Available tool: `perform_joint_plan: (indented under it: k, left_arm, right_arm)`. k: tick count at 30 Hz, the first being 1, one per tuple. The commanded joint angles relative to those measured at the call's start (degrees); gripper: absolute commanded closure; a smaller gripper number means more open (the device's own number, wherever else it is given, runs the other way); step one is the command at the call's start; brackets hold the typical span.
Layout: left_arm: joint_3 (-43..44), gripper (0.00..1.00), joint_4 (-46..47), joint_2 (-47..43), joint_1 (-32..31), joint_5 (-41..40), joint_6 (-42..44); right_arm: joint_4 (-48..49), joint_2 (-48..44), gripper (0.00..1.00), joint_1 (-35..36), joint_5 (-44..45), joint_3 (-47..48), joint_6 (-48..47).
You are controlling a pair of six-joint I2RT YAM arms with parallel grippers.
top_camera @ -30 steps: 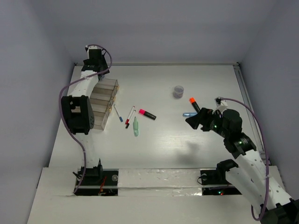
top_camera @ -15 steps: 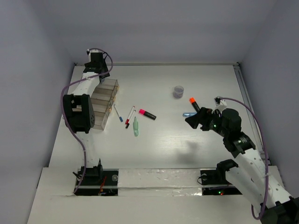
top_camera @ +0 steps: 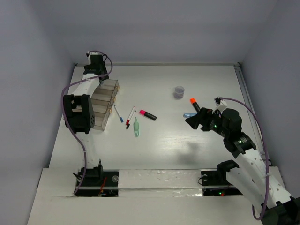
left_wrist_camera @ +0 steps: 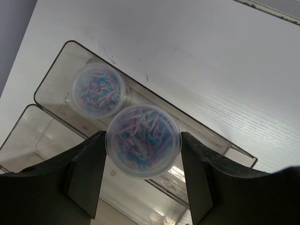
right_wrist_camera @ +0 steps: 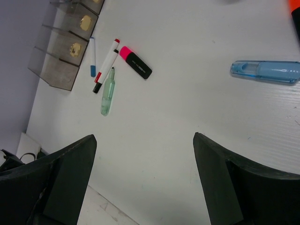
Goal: Sort the stationery into containers
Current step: Place the stationery in the storage box, then pick up the stationery from the center of the board.
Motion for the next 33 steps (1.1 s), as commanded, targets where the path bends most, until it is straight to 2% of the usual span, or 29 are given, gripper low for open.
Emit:
perform_joint_plan:
  k: [1, 4, 9, 13, 16, 19, 20, 21, 25, 28, 33]
  left_arm:
    - [0.7, 0.43, 2.0, -0.6, 0.5, -1.4, 0.4]
    - [0.5, 0.34, 1.9, -1.0, 0.5, -1.3, 0.4]
    - [-0.6, 0.28, 2.5, -2.4, 0.5, -0.4, -0.4]
    - [-1.3, 0.28, 3.2, -5.5, -0.4, 2.6, -2.5]
    - [-0.3, 0.28, 3.6, -8.9, -5.4, 3.5, -2.5]
    - [2.2, 0.28, 2.8, -9.3, -14.2, 4.1, -1.8]
    - [2.6, 0.28, 2.7, -9.1, -14.2, 4.4, -1.8]
    - [3.1, 0.28, 2.7, -9.0, -18.1, 4.7, -1.8]
    - [4.6, 0.26, 4.5, -8.0, -27.0, 8.0, -3.2]
    - [6.9, 0.25, 6.1, -5.4, -31.7, 12.2, -5.5]
    - [14.8, 0.17, 6.3, 3.7, -37.1, 16.3, -8.1]
  right_arm:
    - [2.6, -0.1, 0.10, 0.3, -0.5, 0.2, -1.0]
    - [2.8, 0.1, 0.09, 0.3, -0.6, 0.2, -0.9]
    - [2.4, -0.3, 0.09, 0.3, -0.2, 0.5, -1.1]
    - [2.0, -0.7, 0.09, 0.3, 0.9, 1.2, -1.4]
    - [0.5, -1.1, 0.09, 0.3, 2.5, 4.0, -1.8]
    - [-2.4, -2.6, 0.07, 0.3, 6.1, 8.1, -3.2]
    - [-2.9, -2.6, 0.07, 0.3, 7.0, 9.1, -3.5]
    - [-3.5, -3.8, 0.07, 0.3, 8.0, 10.0, -3.6]
    - [-5.0, -6.7, 0.06, 0.3, 12.2, 12.5, -4.1]
    - [-6.1, -6.8, 0.06, 0.3, 14.4, 12.7, -4.2]
    - [-6.4, -7.1, 0.06, 0.3, 13.3, 11.1, -3.2]
